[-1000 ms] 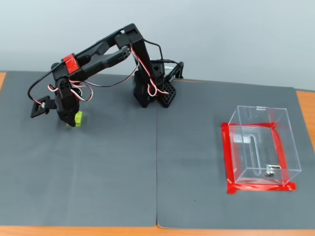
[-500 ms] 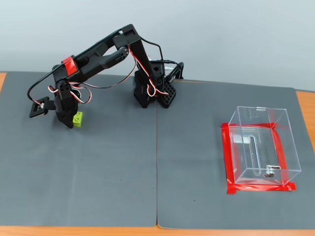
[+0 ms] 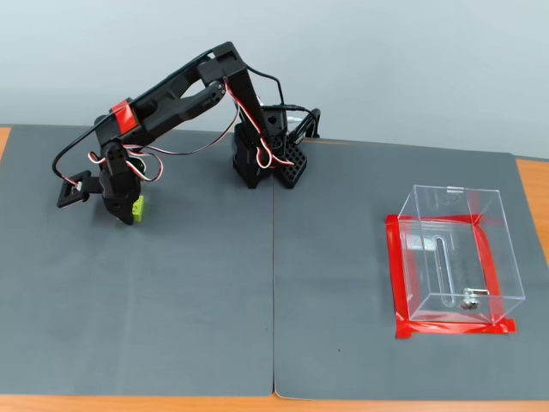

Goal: Pick the green lego block and place it into the transparent box

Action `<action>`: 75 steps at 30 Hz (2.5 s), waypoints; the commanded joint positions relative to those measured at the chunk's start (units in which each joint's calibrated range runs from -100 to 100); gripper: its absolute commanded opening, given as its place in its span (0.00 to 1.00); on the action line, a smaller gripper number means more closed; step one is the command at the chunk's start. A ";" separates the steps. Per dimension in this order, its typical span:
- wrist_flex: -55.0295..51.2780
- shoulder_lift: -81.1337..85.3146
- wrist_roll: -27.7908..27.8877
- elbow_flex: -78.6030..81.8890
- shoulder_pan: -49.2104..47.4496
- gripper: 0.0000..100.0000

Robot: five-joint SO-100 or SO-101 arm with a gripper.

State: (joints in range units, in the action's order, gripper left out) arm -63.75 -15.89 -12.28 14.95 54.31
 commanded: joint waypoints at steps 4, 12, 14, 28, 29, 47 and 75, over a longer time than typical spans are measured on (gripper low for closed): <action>0.03 1.52 0.01 1.28 -0.34 0.29; 0.03 1.52 0.07 1.28 0.03 0.29; 0.03 1.52 0.01 1.28 0.03 0.29; 0.03 1.60 0.01 0.83 0.03 0.09; 0.03 1.60 0.01 0.83 0.03 0.09; 0.03 16.35 0.27 -0.71 -3.99 0.09; -0.66 40.09 9.55 -14.55 -24.58 0.09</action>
State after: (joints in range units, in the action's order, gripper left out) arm -64.35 21.41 -3.00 5.43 33.75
